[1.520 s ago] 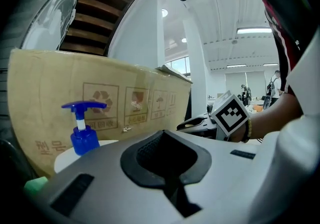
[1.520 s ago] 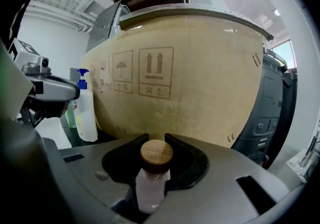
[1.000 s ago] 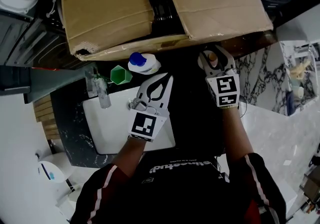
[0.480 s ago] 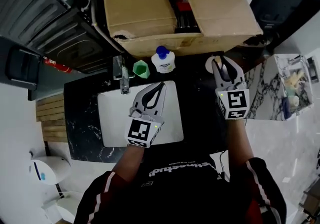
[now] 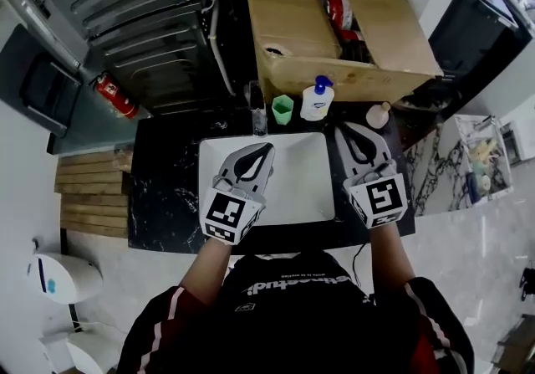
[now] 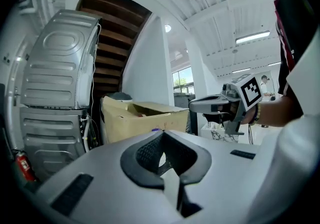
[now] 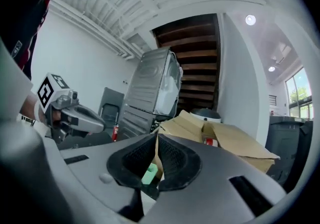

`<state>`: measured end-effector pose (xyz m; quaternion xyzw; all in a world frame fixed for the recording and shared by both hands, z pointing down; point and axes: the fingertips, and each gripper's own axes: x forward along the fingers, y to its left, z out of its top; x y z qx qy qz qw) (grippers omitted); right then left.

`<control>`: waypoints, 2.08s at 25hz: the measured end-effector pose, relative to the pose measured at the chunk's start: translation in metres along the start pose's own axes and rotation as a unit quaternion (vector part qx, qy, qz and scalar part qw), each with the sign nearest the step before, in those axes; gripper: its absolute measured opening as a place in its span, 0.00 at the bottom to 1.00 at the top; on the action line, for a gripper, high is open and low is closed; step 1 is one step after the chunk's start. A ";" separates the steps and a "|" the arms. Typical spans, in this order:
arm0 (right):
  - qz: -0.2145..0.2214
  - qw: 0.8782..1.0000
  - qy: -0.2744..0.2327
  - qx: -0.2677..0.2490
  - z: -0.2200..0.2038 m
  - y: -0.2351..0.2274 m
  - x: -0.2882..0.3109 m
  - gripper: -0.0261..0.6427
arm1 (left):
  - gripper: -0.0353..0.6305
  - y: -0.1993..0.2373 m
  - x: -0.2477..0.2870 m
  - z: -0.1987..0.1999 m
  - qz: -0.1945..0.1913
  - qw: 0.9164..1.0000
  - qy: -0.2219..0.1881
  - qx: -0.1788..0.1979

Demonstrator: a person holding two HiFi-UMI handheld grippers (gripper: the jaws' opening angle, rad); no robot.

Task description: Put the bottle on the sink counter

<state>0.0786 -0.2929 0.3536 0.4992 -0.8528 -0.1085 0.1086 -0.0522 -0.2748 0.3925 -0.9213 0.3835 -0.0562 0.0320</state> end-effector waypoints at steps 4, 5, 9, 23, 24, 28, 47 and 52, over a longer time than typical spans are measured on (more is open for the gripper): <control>0.037 0.999 -0.006 -0.016 0.026 0.074 -0.006 0.11 | 0.07 0.011 -0.048 0.006 0.002 1.000 -0.014 0.001; 0.046 0.999 -0.007 -0.018 0.032 0.090 -0.010 0.10 | 0.07 0.012 -0.059 0.006 0.001 1.000 -0.016 -0.001; 0.068 0.997 -0.015 -0.019 0.049 0.141 -0.028 0.09 | 0.07 0.014 -0.098 0.005 0.002 1.000 -0.027 -0.007; 0.109 0.989 -0.022 0.100 0.070 0.168 -0.082 0.09 | 0.07 0.000 -0.147 0.020 0.034 0.998 -0.040 -0.035; 0.109 0.989 -0.027 0.100 0.073 0.166 -0.084 0.09 | 0.07 0.000 -0.147 0.019 0.038 0.998 -0.037 -0.031; 0.107 0.987 -0.043 0.112 0.076 0.161 -0.089 0.09 | 0.07 -0.003 -0.146 0.021 0.051 0.998 -0.035 -0.027; 0.104 0.988 -0.024 0.110 0.065 0.155 -0.087 0.09 | 0.07 -0.013 -0.152 0.030 0.065 0.997 -0.033 -0.011; 0.105 0.989 -0.023 0.106 0.069 0.159 -0.084 0.09 | 0.07 -0.010 -0.155 0.034 0.064 0.997 -0.031 -0.004</control>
